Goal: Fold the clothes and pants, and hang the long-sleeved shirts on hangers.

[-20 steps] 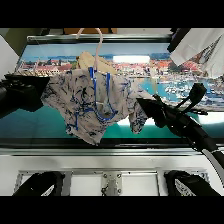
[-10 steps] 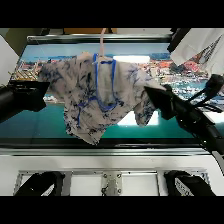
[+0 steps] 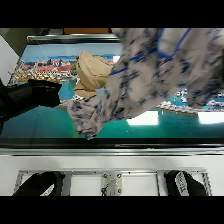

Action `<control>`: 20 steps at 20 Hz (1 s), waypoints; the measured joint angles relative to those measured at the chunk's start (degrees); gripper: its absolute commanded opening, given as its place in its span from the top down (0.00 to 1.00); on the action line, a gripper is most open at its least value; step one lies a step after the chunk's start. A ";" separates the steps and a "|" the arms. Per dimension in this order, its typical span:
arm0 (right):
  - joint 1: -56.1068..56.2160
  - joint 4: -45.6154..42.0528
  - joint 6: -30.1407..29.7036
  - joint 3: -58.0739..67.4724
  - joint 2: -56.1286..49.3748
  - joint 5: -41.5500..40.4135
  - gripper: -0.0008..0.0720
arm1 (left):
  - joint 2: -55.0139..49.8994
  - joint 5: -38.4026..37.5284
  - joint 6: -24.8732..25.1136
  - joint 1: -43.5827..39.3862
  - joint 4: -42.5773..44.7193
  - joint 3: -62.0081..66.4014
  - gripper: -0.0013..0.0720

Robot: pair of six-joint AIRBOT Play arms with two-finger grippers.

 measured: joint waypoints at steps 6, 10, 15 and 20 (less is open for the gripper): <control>-16.31 -1.51 2.86 10.36 -0.04 -13.88 0.98 | -3.10 0.44 2.84 0.00 -0.68 0.00 0.96; -23.82 -1.97 3.43 17.09 -1.22 -25.35 0.98 | -4.35 0.79 4.46 0.00 -0.74 0.00 0.96; -31.54 -2.62 3.43 24.28 -3.45 -38.23 0.98 | -4.76 0.79 4.98 0.00 -0.35 0.00 0.96; -36.20 -3.23 3.41 30.16 -5.42 -44.24 0.98 | -4.81 0.79 5.11 0.00 -0.35 0.00 0.96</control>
